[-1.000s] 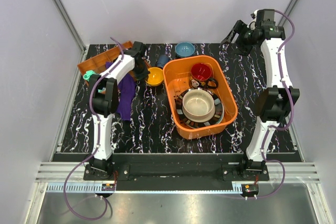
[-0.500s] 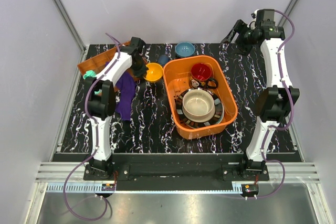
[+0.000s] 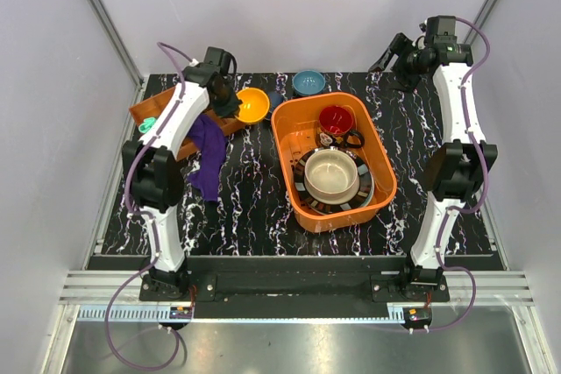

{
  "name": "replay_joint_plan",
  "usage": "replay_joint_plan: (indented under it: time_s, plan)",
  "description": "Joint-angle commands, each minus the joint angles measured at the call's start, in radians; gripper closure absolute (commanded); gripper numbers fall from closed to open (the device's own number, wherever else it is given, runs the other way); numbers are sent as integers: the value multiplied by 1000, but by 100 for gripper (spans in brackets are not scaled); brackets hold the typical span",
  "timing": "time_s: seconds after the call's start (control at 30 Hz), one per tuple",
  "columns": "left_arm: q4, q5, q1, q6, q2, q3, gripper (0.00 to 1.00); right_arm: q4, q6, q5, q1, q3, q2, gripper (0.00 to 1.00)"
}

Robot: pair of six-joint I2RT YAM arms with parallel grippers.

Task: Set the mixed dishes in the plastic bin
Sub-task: Pick up the bowl from the center of the board.

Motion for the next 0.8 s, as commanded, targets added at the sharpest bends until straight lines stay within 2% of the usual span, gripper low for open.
replay_joint_plan:
  time_s: [0.0, 0.23, 0.4, 0.77]
  plan:
    - [3, 4, -3, -22, -136, 39, 100, 40, 52, 41, 5, 34, 7, 17]
    - [-31, 53, -34, 105, -171, 136, 100, 57, 81, 49, 5, -44, -33, 17]
    - [-29, 146, -74, 188, -150, 225, 100, 83, 89, 49, 5, -112, -72, 17]
    - [-64, 340, -235, 346, -99, 300, 100, 97, 101, 49, 5, -173, -95, 17]
